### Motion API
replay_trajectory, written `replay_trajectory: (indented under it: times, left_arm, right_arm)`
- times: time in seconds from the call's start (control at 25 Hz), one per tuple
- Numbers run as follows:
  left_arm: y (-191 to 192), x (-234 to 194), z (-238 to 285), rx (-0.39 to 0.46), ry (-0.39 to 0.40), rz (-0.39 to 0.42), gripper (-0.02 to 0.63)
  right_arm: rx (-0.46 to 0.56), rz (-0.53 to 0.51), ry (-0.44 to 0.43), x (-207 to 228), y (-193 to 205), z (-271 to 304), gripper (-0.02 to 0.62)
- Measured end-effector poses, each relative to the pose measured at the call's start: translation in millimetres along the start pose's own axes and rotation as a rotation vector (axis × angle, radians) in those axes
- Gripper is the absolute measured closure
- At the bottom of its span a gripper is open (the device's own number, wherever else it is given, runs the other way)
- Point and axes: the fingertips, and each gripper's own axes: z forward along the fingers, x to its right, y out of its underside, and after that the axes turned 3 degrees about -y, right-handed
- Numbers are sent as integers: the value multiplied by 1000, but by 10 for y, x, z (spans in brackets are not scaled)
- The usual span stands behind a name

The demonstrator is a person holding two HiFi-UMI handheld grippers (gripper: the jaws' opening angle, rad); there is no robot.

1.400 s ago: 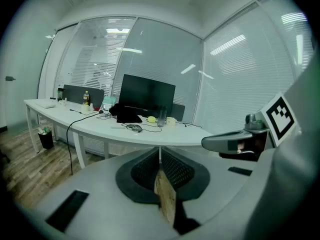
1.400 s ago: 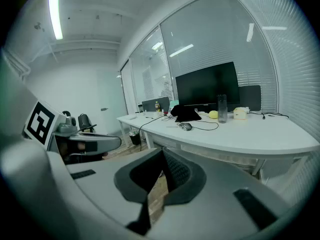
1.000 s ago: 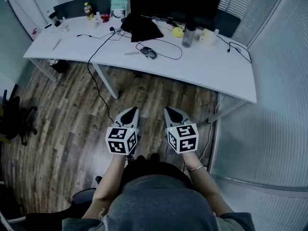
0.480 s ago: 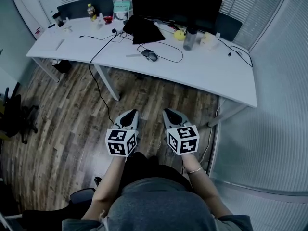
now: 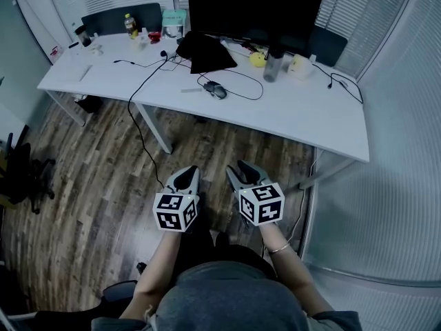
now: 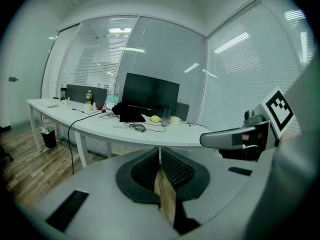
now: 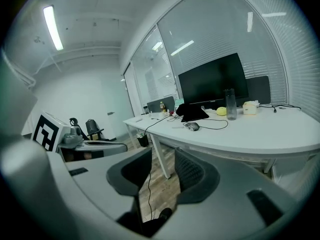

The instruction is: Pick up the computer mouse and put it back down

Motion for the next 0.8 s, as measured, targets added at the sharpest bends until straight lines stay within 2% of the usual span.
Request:
replay_trajectory:
  times: [0.4,0.8]
  left_arm:
    - [-134,-543,473,-20,9,-2,574]
    - [-491,-1238,1131,-42,55,0,575]
  right_arm:
    - [-12,-15,19,176,-273,718,449]
    - [-17,7,108,543,-672,1563,453]
